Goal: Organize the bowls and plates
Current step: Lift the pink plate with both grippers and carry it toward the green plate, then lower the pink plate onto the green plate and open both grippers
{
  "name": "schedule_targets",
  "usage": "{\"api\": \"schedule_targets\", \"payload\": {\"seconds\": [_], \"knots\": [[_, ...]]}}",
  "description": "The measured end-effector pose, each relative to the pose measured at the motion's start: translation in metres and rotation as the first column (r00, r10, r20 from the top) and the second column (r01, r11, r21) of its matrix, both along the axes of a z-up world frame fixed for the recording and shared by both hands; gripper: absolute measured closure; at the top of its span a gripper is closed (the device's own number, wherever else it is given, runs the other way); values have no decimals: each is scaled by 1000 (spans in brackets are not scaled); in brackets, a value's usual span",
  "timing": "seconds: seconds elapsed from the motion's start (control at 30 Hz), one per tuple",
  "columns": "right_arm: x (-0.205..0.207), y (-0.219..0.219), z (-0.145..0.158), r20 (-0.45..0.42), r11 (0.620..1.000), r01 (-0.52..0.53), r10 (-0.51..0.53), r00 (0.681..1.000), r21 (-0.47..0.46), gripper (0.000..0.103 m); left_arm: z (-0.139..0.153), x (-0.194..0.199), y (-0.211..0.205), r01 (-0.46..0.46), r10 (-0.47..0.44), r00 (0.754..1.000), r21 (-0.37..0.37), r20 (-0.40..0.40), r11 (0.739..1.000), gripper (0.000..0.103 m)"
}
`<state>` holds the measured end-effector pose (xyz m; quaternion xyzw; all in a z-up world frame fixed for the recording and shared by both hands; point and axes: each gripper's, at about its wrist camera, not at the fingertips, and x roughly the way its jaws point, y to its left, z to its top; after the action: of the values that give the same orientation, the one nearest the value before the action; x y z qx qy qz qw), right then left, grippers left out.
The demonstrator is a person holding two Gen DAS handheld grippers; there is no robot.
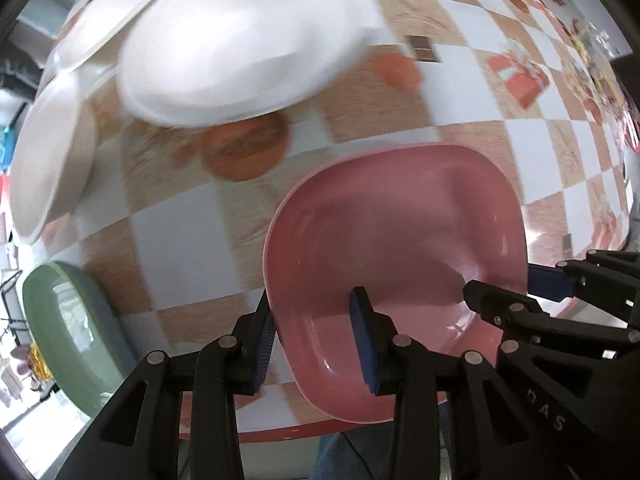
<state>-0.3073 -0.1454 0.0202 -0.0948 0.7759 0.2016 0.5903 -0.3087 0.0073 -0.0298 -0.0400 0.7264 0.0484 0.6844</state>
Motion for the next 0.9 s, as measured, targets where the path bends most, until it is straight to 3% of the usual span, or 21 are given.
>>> {"api": "schedule_targets", "payload": {"seconds": [0.3,0.47,0.8,0.9], "knots": [[-25,62,3,-9,997,-78,78,997,21,73,2,-23,56,-67,66,998,37,10,997,64],[-38,90,3,3,994,-105,105,994,-14,73,2,-33,57,-75,75,997,30,21,997,64],[-13,77,9,-28,998,-64,63,998,-20,73,1,-51,59,-65,64,998,7,28,998,64],[-8,74,5,-51,999,-45,45,998,-12,73,8,-40,63,-50,50,998,11,26,999,63]]}}
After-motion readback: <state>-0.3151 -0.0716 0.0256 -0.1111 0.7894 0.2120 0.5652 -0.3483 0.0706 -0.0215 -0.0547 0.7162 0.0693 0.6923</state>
